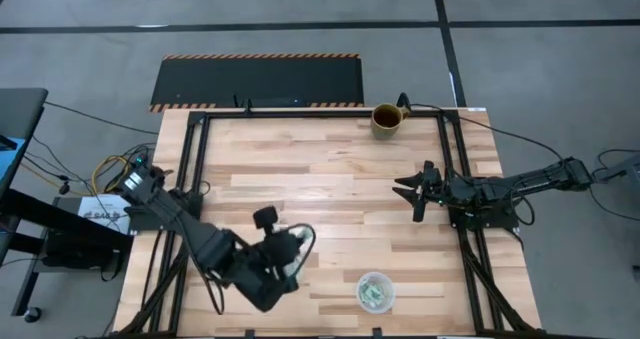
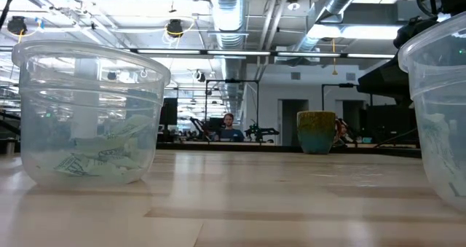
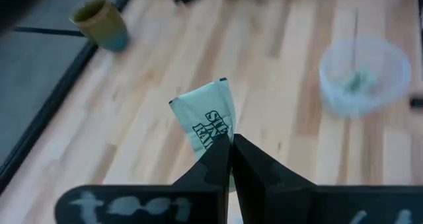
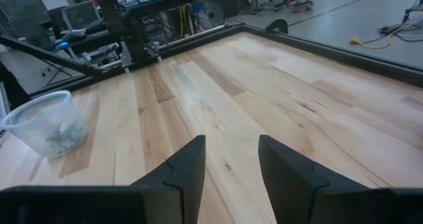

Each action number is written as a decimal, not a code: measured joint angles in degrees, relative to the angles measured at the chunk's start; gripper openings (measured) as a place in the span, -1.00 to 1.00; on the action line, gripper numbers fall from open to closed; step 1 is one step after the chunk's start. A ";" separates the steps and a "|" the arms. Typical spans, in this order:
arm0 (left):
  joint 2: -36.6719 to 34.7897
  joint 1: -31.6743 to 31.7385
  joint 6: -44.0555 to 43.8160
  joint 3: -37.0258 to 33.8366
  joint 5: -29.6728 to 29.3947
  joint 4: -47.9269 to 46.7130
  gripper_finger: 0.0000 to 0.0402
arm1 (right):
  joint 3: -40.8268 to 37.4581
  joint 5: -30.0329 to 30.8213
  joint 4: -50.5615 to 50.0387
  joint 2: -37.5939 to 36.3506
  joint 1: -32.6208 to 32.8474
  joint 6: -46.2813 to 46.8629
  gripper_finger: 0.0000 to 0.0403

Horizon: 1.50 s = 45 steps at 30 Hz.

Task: Pick and place items into bin
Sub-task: Put the stevia packet into the left transparent bin

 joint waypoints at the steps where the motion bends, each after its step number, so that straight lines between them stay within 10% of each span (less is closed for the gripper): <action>1: 0.13 -0.67 0.10 -0.99 0.65 -0.12 -1.00 | 0.00 0.00 0.00 0.00 0.00 0.00 -0.34; 21: -17.37 -4.65 -0.09 -36.88 15.65 25.47 -1.00 | 0.00 0.00 0.00 0.00 0.00 0.00 -0.34; 45: -17.29 -4.10 5.97 -45.96 17.87 42.76 -1.00 | 0.00 0.00 0.00 0.01 0.00 0.00 -0.34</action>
